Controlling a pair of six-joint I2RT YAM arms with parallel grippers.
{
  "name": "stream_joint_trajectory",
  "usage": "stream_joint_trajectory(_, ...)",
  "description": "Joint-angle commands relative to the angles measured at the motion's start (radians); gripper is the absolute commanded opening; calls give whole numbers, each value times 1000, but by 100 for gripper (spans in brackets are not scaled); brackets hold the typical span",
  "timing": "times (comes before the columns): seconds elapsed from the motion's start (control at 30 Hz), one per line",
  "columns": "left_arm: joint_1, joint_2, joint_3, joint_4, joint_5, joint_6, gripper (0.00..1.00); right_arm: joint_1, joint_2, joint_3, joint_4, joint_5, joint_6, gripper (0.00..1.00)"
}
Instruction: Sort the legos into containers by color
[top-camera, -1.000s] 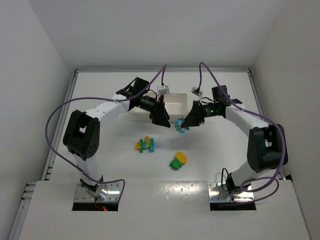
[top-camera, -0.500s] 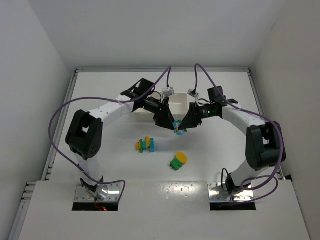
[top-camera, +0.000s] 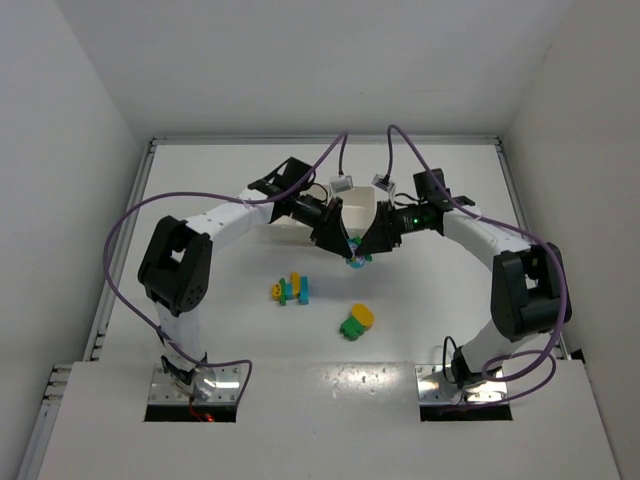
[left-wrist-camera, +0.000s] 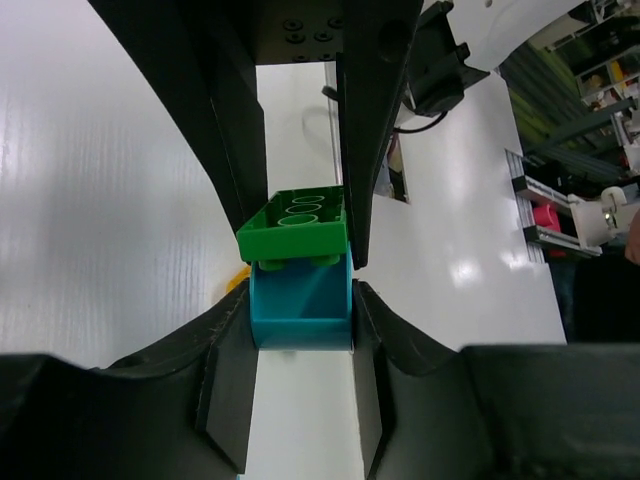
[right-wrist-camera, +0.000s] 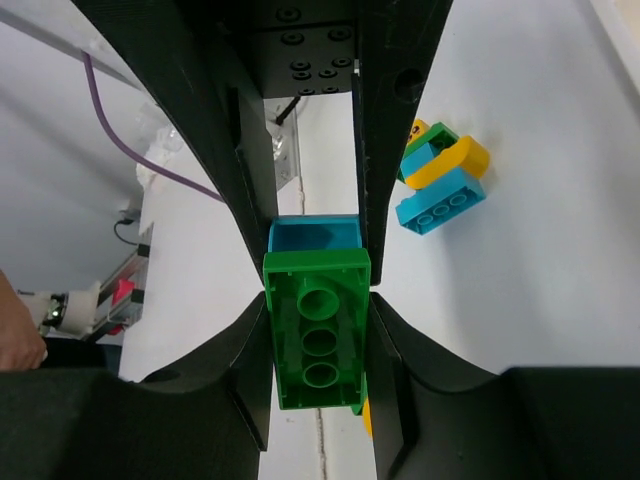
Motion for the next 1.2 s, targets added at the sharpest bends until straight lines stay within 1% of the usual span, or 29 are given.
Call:
stream_joint_trajectory(0.0, -28, -10, 17, 41, 7, 46, 0, -4, 0, 49, 80, -81, 94, 24)
stream_joint_trajectory(0.13, -28, -30, -2, 41, -5, 57, 0, -16, 11, 38, 100, -81, 119, 32)
stream_joint_trajectory(0.2, -28, -30, -11, 41, -5, 57, 0, -27, 20, 29, 122, -90, 156, 39)
stream_joint_trajectory(0.3, -28, -39, -11, 41, -14, 66, 0, -36, 20, 29, 136, -90, 165, 40)
stream_joint_trajectory(0.33, -28, -39, -11, 41, -14, 77, 0, -36, 20, 29, 136, -90, 165, 38)
stream_joint_trajectory(0.37, -28, -39, -20, 41, -14, 77, 0, -36, 20, 29, 136, -90, 165, 28)
stream_joint_trajectory(0.5, -10, -48, -31, 32, -23, 86, 0, -58, 29, 19, 136, -90, 165, 4)
stream_joint_trajectory(0.6, 10, -71, -52, 32, -46, 86, 0, -85, 29, 19, 136, -79, 154, 0)
stream_joint_trajectory(0.73, 56, -131, -115, 32, -101, 86, 0, -134, 29, 29, 125, -54, 142, 0)
stream_joint_trajectory(0.8, 56, -157, -140, 32, -121, 98, 0, -150, 29, 38, 109, -53, 142, 0)
stream_joint_trajectory(0.87, 56, -192, -166, 32, -184, 112, 0, -162, 29, 50, 109, -27, 142, 0)
stream_joint_trajectory(0.93, 56, -212, -180, 78, -313, 68, 0, -162, 29, 68, 122, 28, 151, 0)
stream_joint_trajectory(0.97, 56, -224, -197, 151, -382, 39, 0, -162, 29, 68, 173, 78, 175, 0)
stream_joint_trajectory(1.03, 56, -264, -206, 219, -512, -15, 0, -148, 29, 78, 232, 156, 232, 0)
stream_joint_trajectory(1.07, 46, -265, -215, 259, -680, -31, 0, -136, 29, 78, 296, 245, 283, 0)
stream_joint_trajectory(1.13, 35, -265, -177, 270, -805, -49, 0, -121, 40, 91, 359, 342, 375, 0)
stream_joint_trajectory(1.17, 23, -245, -162, 270, -927, -49, 0, -105, 65, 108, 359, 447, 389, 0)
